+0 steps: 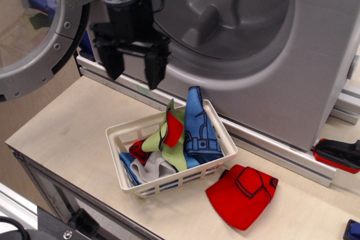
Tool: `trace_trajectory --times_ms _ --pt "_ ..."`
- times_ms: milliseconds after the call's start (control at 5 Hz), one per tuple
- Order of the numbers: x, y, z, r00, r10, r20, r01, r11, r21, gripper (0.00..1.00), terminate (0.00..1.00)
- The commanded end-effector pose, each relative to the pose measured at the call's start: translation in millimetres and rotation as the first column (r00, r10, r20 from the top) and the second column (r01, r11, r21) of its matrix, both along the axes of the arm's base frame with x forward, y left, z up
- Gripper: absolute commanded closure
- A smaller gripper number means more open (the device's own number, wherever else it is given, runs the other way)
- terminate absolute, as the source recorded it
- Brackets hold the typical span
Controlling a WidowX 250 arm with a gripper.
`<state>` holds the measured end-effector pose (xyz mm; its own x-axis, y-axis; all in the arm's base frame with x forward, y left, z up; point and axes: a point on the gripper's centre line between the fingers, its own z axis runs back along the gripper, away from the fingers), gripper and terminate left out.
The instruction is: Put clothes in laundry machine
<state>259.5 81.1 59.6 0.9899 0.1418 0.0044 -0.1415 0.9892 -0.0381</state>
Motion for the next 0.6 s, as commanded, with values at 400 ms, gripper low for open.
trace_trajectory --times_ms 400 --pt "7 -34 -35 0.918 0.396 -0.017 -0.396 0.917 -0.047 0.00 0.00"
